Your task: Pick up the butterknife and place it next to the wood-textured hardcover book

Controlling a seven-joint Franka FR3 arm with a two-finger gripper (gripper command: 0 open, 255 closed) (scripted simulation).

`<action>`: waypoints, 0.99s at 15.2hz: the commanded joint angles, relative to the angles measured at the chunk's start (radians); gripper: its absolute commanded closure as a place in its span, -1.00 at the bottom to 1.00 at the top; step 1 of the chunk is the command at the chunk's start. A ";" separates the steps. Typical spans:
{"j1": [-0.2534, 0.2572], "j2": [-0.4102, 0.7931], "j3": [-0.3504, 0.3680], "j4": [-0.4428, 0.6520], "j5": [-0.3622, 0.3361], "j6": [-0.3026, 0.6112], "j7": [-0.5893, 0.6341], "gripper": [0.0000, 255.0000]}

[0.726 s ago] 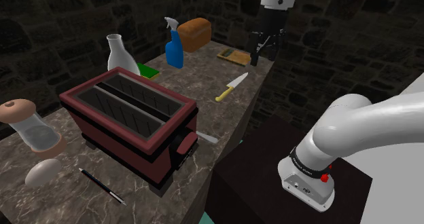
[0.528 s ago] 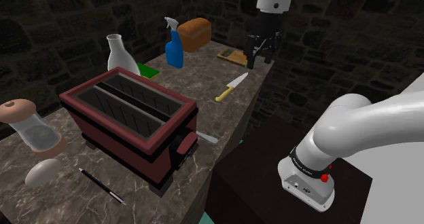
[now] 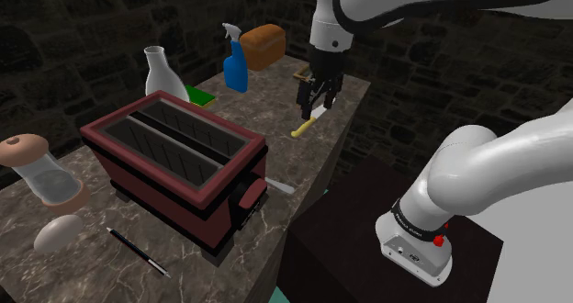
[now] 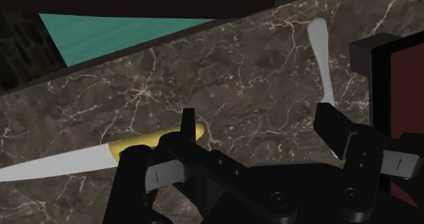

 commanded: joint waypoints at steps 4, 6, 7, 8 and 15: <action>0.061 0.100 0.071 -0.029 0.049 0.163 -0.011 -1.00; 0.083 0.148 0.099 -0.031 0.064 0.227 -0.016 -1.00; 0.094 0.173 0.113 -0.031 0.071 0.258 -0.018 -1.00; 0.104 0.199 0.127 -0.029 0.076 0.289 -0.020 -1.00; 0.154 0.362 0.207 -0.008 0.088 0.469 -0.023 -1.00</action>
